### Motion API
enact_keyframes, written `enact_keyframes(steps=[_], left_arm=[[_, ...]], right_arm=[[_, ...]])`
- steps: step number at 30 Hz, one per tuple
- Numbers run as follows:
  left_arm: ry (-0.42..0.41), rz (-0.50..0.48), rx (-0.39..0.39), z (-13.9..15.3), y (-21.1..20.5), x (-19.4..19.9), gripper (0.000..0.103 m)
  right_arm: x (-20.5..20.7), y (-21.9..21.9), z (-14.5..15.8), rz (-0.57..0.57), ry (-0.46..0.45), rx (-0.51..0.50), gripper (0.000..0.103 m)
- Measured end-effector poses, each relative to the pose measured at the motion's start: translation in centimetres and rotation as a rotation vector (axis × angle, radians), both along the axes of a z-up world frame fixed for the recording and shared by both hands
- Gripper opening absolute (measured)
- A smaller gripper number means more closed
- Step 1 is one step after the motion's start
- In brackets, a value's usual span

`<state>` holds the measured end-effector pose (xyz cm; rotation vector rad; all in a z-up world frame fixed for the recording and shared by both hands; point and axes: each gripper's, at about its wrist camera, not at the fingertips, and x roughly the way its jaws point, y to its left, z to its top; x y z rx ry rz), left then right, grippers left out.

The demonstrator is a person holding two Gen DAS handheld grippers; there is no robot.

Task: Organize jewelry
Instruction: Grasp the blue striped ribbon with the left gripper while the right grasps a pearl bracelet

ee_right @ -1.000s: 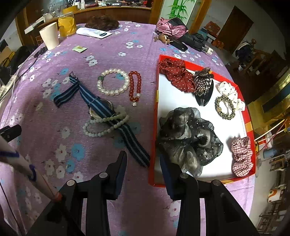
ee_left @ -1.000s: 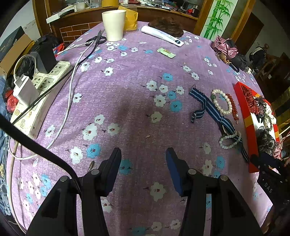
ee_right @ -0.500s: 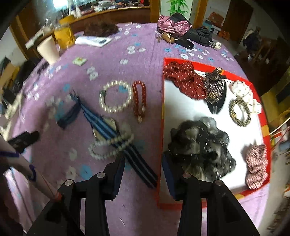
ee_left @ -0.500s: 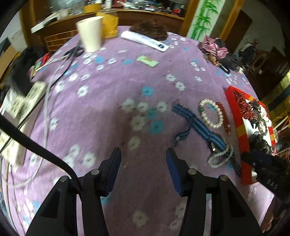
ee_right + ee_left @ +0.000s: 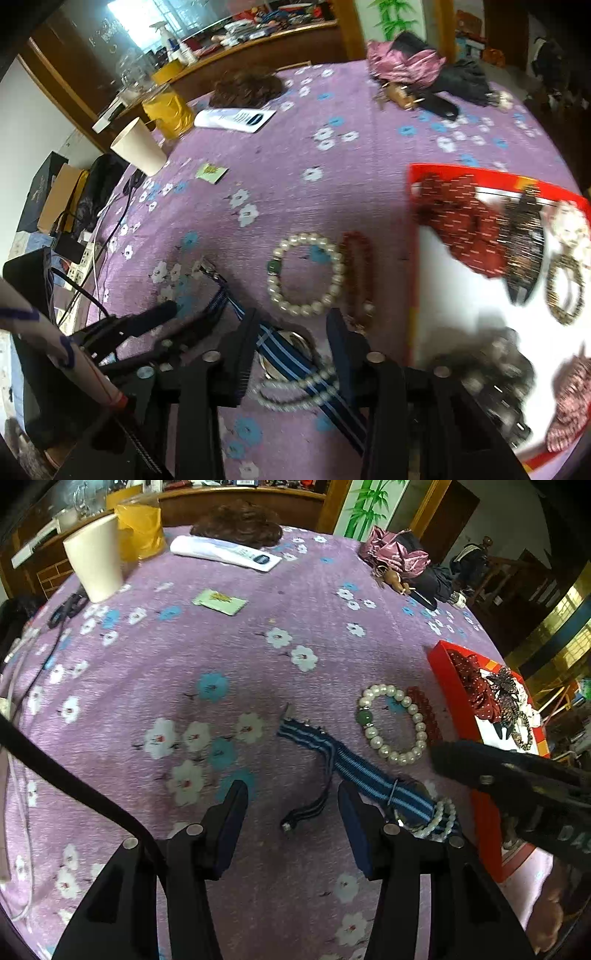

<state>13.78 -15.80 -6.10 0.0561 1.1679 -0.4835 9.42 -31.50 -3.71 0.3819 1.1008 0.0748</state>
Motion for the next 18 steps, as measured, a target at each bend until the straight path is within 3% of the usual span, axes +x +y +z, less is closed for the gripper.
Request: enact_keyframes(steps=[5,9,15,16,17,18], left_arm=[[0.029,-0.010,-0.013,-0.6,-0.2,0.1,0.001],[0.079,0.037,-0.060,-0.7,1.8,-0.4,0.001],[0.127,0.103,-0.103,-0.6,4.9,-1.4,0.001],[0.129,0.115,-0.103,-0.6,5.4,-1.6,0.001],[0.130,0.124,-0.106,-0.4,5.7,-1.8,0.001],[0.129,0.137,-0.116,-0.1,6.1,-2.1,0.001]], right_arm=[[2.0,1.2,-1.3,0.036,0.021,0.034,0.035],[2.9,2.0,-2.1,0.062,0.044,0.028,0.035],[3.6,3.7,-2.7,0.100,0.042,-0.067,0.035],[3.8,4.2,-2.7,0.114,0.039,-0.109,0.030],[4.0,4.8,-2.8,0.133,0.044,-0.150,0.010],[4.0,5.1,-2.9,0.145,0.039,-0.171,0.011]])
